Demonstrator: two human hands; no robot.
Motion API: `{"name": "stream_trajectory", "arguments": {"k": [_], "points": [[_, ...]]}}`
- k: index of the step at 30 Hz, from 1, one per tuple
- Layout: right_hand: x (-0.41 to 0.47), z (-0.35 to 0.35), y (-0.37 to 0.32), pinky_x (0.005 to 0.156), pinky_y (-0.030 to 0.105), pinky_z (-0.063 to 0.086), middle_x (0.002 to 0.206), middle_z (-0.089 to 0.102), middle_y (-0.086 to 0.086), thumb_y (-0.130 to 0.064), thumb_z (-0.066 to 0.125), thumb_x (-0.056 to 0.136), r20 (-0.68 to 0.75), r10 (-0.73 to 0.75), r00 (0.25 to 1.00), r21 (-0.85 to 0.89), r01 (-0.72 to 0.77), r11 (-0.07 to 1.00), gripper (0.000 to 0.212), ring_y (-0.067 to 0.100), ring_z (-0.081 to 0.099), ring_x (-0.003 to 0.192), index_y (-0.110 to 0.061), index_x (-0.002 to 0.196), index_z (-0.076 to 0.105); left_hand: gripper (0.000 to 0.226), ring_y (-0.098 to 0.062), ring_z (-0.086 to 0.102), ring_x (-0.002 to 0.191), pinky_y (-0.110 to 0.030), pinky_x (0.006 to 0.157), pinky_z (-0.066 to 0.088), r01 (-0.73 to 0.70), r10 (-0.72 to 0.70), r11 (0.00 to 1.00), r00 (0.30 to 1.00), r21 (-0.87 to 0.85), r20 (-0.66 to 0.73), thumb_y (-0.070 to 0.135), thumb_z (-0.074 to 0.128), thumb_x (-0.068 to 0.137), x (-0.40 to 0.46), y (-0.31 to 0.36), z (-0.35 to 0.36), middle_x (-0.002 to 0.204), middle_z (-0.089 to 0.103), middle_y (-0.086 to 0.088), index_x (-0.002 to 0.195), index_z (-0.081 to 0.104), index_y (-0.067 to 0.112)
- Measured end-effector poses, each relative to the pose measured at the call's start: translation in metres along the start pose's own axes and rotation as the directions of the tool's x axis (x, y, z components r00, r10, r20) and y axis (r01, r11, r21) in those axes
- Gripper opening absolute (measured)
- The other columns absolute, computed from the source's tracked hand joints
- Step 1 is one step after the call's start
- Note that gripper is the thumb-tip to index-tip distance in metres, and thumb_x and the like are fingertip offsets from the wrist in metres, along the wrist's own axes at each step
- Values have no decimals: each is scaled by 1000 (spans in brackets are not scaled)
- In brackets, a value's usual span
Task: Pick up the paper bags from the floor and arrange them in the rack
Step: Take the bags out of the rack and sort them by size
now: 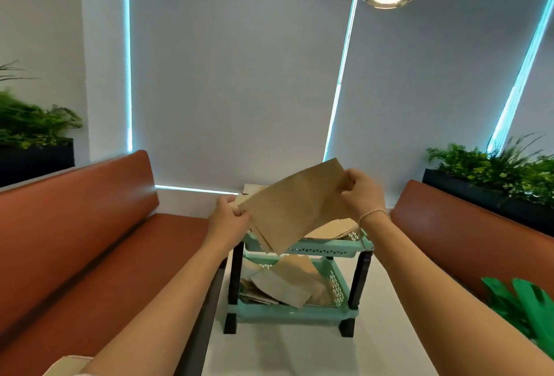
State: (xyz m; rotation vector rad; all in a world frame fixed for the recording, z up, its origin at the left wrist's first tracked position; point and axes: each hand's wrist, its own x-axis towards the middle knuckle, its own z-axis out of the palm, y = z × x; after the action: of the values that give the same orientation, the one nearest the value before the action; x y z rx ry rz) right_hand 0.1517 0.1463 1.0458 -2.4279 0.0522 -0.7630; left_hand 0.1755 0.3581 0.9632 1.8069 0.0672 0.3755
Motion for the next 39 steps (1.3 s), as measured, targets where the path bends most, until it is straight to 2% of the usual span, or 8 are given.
{"name": "stream_trajectory", "arguments": {"k": [7,11,15,18,21,24,29,39], "points": [[-14,-15,7,62,20,35,82,54,2,8,44,79,-32,-100,994,16,101,995,34,19,47,80,-11,98,65,22,-13,57,89,-22,66,44,-106,83,974,989,198,123,26,62,86,-28,14,5,96,60,6,107,57,25],[-15,-18,18,74,25,46,84,58,-2,6,47,81,28,-141,990,51,139,989,31,17,53,84,-13,95,67,8,-16,58,94,-31,85,47,-185,124,896,977,404,173,33,58,85,-37,27,21,92,63,8,92,60,30],[-4,-16,23,74,22,40,86,57,-2,5,46,85,60,-186,981,64,183,981,31,19,55,88,-11,99,68,14,-20,60,92,-32,79,48,-224,142,881,965,417,220,37,52,88,-30,43,39,92,65,2,92,61,27],[8,-8,24,77,22,45,91,58,-1,5,44,87,82,-217,973,106,208,972,31,16,53,87,-11,103,67,24,-18,60,94,-31,80,49,-274,201,893,953,358,228,36,53,91,-16,51,52,99,66,2,107,65,22],[33,9,23,82,32,52,89,59,-4,4,48,85,72,-216,974,178,201,963,32,16,54,85,-13,103,67,23,-10,55,90,-13,63,39,-341,286,901,932,267,223,28,55,92,8,55,65,99,62,8,112,64,21],[65,34,25,83,23,45,95,57,-5,-1,52,85,55,-189,980,212,174,962,32,13,50,88,-16,111,64,14,-6,54,80,-6,56,41,-330,296,925,936,189,188,20,59,90,44,53,72,94,60,7,104,63,19],[129,79,38,86,27,50,94,52,-6,-12,67,82,40,-89,995,396,66,916,45,13,53,87,-22,123,53,10,-23,68,89,-40,84,55,-162,167,986,972,-46,163,16,68,85,121,43,87,95,71,-5,94,66,19],[223,144,56,94,34,46,133,49,7,-25,71,80,292,104,951,408,-222,886,70,23,53,110,-20,139,34,14,-24,64,80,-41,85,53,106,-49,960,975,-259,217,8,67,85,221,36,123,89,68,-8,81,61,20]]}}
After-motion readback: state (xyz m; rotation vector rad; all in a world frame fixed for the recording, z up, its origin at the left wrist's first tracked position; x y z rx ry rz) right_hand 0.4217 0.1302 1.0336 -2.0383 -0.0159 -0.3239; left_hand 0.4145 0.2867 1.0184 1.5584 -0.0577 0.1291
